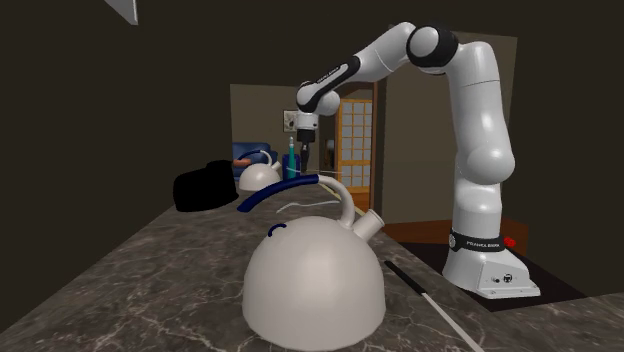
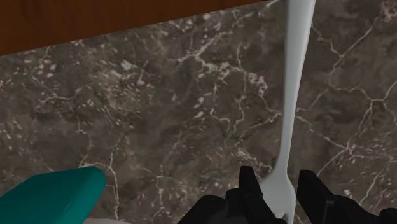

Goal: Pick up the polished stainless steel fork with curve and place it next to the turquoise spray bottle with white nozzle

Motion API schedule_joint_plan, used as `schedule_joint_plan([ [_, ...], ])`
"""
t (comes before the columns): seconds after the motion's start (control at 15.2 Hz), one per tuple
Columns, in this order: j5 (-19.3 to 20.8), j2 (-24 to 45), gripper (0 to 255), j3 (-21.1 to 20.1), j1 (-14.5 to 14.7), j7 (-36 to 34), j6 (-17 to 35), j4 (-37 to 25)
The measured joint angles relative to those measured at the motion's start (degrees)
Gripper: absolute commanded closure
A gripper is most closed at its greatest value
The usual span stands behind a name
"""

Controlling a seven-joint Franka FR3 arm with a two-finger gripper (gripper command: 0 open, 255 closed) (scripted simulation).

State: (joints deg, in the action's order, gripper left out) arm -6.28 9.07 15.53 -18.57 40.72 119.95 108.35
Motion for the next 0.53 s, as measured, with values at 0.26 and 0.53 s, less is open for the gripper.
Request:
schedule_joint_plan([
  [0.26, -0.47, 1.03, 255, -0.11, -0.02, 0.34, 2.59, 1.61],
  [0.53, -1.12, 2.40, 255, -0.25, -0.13, 0.91, 5.70, 3.45],
])
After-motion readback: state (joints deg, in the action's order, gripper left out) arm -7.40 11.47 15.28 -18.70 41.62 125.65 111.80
